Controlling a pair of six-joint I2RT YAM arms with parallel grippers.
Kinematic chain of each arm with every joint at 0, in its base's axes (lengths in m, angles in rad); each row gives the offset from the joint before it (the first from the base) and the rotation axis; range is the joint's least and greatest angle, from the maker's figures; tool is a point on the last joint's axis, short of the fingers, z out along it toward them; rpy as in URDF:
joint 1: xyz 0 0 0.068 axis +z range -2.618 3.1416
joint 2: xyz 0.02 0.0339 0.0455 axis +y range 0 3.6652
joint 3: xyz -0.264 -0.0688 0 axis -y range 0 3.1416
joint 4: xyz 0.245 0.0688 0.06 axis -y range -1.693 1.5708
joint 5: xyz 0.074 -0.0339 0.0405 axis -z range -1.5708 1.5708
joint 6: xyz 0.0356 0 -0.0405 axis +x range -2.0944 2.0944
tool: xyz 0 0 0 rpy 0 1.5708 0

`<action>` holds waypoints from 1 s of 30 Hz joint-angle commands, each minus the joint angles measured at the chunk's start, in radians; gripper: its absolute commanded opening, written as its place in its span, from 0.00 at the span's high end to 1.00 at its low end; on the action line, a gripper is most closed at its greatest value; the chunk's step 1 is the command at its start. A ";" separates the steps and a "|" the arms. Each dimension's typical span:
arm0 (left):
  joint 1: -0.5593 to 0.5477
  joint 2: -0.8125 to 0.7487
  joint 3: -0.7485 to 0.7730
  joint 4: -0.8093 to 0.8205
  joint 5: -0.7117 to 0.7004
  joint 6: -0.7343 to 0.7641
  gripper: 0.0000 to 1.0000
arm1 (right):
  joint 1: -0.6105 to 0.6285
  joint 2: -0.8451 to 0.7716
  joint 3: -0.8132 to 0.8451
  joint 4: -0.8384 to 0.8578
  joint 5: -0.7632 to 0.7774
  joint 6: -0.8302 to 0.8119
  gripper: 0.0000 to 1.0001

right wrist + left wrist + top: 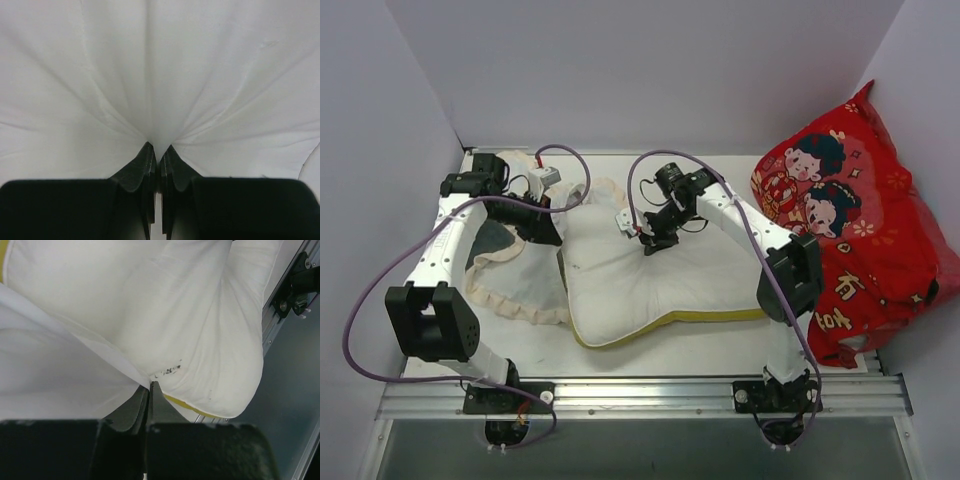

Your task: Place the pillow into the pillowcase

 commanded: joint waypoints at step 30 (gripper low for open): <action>-0.020 -0.098 -0.053 -0.129 0.036 0.237 1.00 | -0.014 0.446 0.686 0.347 0.151 0.941 1.00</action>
